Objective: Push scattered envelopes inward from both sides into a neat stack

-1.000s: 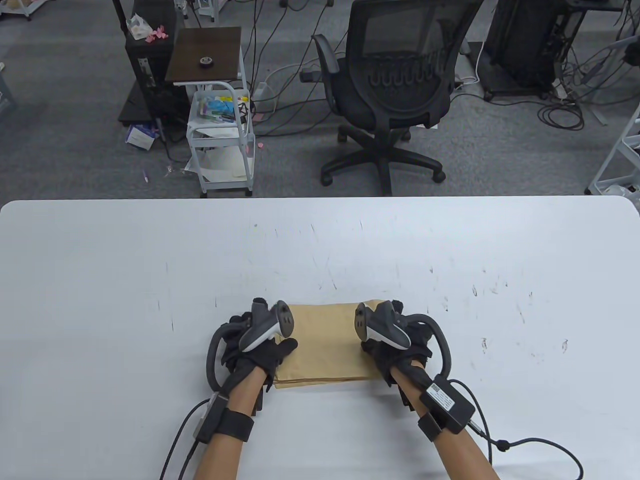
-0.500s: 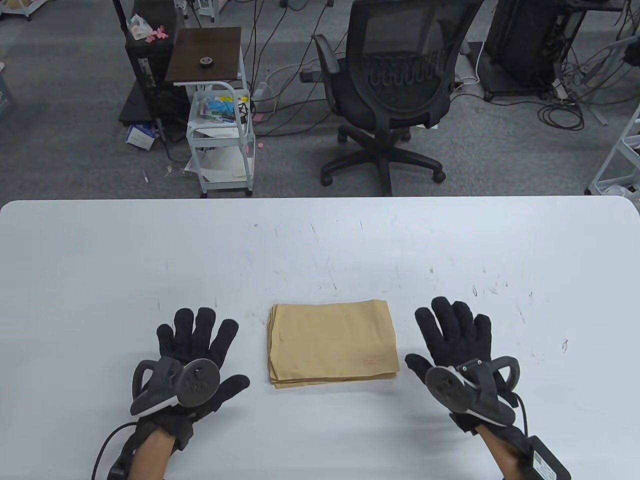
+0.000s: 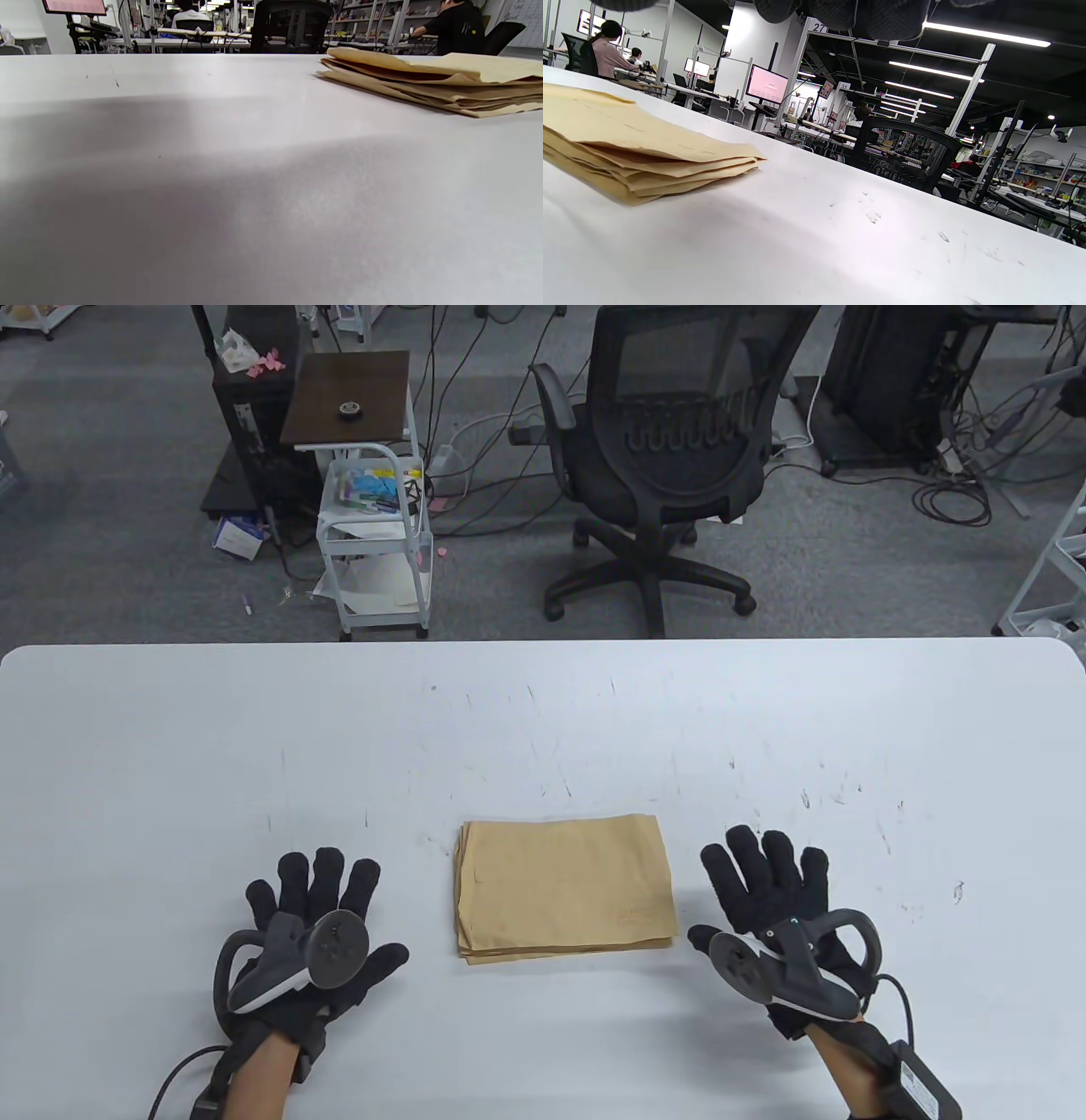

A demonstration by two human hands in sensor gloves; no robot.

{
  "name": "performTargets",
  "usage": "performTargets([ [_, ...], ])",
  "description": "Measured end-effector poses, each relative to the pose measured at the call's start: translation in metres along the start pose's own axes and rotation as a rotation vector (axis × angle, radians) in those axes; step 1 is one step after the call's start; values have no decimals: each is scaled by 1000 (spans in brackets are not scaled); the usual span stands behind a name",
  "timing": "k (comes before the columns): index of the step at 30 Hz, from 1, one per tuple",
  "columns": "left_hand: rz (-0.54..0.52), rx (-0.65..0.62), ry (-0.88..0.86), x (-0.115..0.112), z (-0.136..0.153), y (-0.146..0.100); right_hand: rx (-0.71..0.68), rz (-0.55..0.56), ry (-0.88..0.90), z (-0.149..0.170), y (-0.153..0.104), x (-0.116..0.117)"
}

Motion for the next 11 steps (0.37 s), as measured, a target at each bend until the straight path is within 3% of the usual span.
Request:
performTargets([
  [11,54,8,-5,-6,-1,2,-45,-82,-10,-8,3,9],
])
Point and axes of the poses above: the tracker on the back of each hand, its own z axis roughly to the little-finger side, its own y axis roughly from the wrist to the fingertips, x = y × z, the point moved 3 cm from there along y, roughly from the wrist to the fingertips, and after that the axes turned 12 degrees about -x, right-handed, at the moved point
